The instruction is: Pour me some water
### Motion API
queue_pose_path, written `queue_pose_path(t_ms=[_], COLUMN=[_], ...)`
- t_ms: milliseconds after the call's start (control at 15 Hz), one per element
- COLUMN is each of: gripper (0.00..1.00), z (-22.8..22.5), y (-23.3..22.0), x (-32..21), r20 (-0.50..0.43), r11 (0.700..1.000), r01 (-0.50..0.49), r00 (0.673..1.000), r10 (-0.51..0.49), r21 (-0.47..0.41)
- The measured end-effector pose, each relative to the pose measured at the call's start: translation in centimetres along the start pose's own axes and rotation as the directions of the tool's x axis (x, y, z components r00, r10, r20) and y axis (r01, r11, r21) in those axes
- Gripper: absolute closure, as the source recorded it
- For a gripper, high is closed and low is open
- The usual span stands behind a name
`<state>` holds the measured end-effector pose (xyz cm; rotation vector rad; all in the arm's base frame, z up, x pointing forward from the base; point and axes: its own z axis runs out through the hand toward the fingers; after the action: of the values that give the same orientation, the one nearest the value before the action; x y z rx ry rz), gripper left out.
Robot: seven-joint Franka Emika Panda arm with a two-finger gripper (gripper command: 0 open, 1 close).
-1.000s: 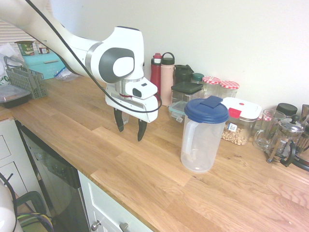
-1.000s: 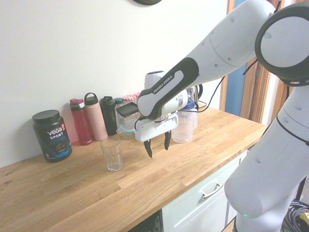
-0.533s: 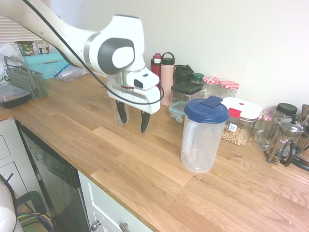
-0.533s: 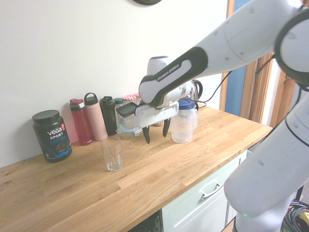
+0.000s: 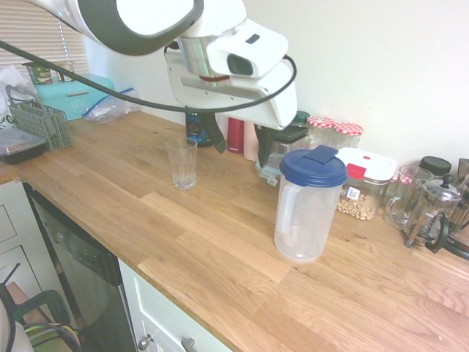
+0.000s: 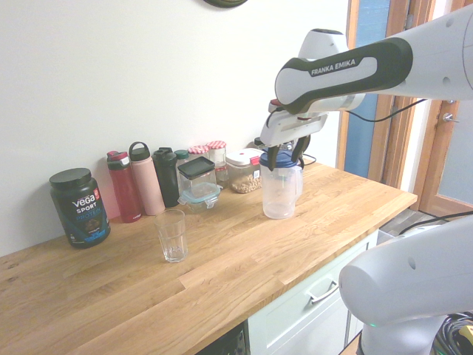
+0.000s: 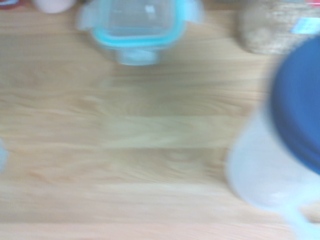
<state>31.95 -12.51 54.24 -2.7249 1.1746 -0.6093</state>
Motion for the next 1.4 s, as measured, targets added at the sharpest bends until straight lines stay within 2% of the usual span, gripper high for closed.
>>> queue_pose_path(t_ms=[267, 467, 533, 867, 1400], gripper=[0.0, 0.0, 1.0, 1.0, 1.0], z=[3.0, 6.2, 7.3, 9.5, 9.5], y=[4.6, 5.3, 5.3, 4.4, 3.8], x=[1.8, 3.2, 3.8, 6.9, 7.1], r20=[-0.027, -0.02, -0.018, -0.001, 0.005], r11=[0.999, 0.999, 0.999, 0.999, 1.0], r01=[0.001, -0.022, -0.027, -0.037, -0.021], r00=[1.0, 1.0, 0.999, 0.999, 1.0], r10=[0.0, 0.023, 0.028, 0.037, 0.02], r21=[0.036, 0.037, 0.029, 0.014, 0.013])
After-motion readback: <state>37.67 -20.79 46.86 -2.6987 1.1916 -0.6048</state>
